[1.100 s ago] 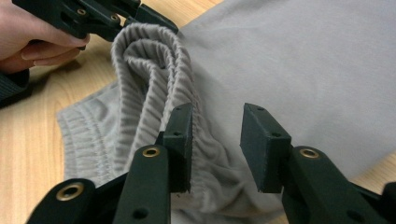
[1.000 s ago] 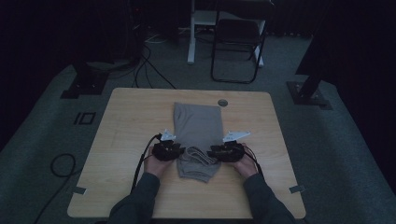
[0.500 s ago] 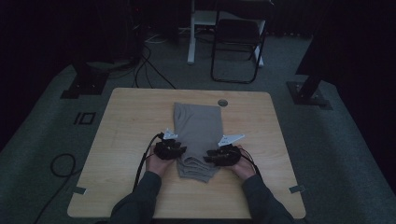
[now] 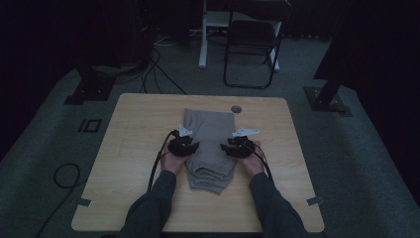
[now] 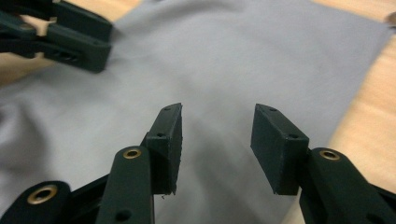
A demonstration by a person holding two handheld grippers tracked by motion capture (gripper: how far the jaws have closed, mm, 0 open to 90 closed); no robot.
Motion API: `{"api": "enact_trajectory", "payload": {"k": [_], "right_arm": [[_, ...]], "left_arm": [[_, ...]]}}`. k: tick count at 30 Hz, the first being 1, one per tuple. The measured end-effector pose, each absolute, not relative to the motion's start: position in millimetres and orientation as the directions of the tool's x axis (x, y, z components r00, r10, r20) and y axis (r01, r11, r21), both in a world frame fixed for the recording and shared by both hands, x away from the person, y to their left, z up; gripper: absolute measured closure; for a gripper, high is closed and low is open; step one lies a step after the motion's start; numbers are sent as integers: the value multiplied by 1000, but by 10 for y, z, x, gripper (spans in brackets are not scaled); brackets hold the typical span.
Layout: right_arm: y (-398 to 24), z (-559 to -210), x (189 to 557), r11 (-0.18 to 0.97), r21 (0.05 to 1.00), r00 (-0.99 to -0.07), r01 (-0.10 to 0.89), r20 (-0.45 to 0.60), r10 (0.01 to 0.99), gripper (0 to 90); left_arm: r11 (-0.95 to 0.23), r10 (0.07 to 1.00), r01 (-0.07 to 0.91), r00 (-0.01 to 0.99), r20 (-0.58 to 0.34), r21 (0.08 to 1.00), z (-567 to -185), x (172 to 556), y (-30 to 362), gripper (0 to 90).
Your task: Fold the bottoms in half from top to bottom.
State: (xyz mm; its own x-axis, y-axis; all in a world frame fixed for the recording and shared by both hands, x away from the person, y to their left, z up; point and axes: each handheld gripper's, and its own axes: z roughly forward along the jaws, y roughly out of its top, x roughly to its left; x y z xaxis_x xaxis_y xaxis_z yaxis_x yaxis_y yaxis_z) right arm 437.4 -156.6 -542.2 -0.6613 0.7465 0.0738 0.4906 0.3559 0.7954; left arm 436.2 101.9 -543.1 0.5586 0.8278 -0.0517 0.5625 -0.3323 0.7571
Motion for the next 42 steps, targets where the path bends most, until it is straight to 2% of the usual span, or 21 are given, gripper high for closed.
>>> {"api": "enact_trajectory", "payload": {"k": [5,13,27,42], "right_arm": [[-1531,-5441,4521,344,788,-615,510,55,786,540],[-1514,-5527,4713,337,760,-567,556,50,822,531],[-1502,-5537,4526,371,757,-592,538,25,806,528],[-1527,-5521,4135,407,744,-628,530,21,778,562]], "left_arm": [[-295,847,583,526,-75,757,-5475,4501,1038,602],[-321,851,594,523,-51,737,-5500,4563,1040,614],[-328,842,598,536,-60,731,-5501,4355,1080,618],[-336,813,591,574,-91,734,-5510,3892,1115,616]]}}
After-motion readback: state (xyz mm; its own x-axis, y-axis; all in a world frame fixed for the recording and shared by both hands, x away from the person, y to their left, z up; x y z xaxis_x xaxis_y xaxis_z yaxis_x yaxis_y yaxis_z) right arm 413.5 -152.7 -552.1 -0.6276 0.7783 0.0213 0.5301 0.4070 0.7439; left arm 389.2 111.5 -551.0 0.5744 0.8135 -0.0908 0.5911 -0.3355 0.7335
